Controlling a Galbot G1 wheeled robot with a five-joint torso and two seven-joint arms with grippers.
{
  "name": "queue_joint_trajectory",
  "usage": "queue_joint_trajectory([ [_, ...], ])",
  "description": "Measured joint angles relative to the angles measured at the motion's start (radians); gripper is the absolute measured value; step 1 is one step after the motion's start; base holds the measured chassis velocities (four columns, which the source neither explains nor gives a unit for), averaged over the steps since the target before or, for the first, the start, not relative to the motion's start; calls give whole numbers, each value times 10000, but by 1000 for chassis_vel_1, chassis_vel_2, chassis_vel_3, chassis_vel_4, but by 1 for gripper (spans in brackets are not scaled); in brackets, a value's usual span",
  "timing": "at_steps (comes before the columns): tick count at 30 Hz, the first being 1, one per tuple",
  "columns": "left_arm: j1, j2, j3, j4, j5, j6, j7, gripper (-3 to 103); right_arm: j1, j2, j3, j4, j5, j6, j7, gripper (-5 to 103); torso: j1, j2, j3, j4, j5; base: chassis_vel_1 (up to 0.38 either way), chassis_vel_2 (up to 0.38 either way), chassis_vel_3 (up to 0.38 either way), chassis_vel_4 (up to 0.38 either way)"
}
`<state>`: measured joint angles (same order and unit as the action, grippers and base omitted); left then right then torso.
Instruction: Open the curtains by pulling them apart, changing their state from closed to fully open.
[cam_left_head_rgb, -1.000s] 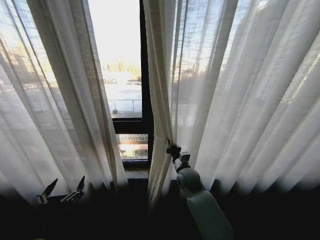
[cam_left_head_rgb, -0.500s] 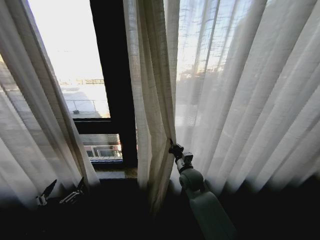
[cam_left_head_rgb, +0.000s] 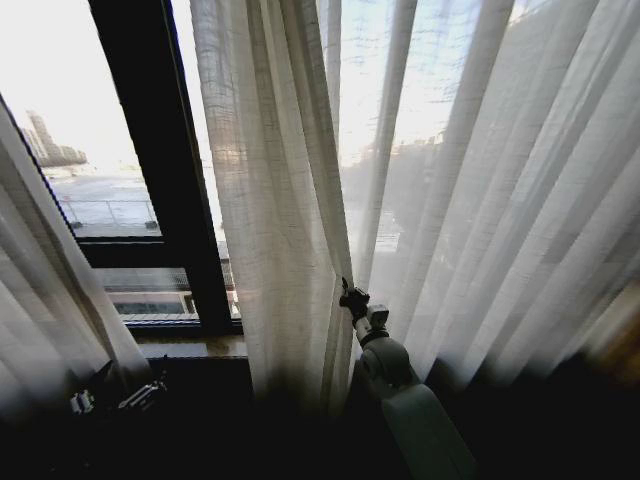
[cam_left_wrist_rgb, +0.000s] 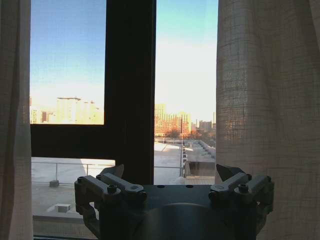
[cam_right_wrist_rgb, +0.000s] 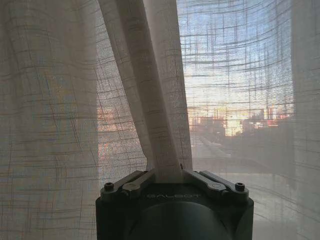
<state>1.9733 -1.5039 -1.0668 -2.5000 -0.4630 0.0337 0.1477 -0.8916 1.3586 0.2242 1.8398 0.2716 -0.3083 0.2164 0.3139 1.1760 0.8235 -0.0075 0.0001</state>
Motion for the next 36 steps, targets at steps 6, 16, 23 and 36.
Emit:
queue_joint_trajectory([
  [6, -25, 3, 5, 0, 1, 14, 0, 100, -24, -15, 19, 12, -2, 2, -1, 0, 0, 0, 1, 0, 3, -372, -339, 358, 354],
  [16, -63, 1, 25, 0, 2, 55, 0, 100, -90, -38, 48, 17, -25, 12, -10, 0, 0, 0, 1, -2, 2, -356, -360, 351, 345],
  [23, -78, -6, 26, 0, 2, 59, -4, 100, -112, -43, 50, 31, -40, 20, -17, 0, 0, 0, 1, 0, 4, -350, -361, 344, 345],
  [36, -76, 4, 27, 0, 1, 45, -6, 100, -241, -128, 115, 164, -51, 32, -29, 0, 2, 0, 1, -3, 1, -352, -350, 358, 351],
])
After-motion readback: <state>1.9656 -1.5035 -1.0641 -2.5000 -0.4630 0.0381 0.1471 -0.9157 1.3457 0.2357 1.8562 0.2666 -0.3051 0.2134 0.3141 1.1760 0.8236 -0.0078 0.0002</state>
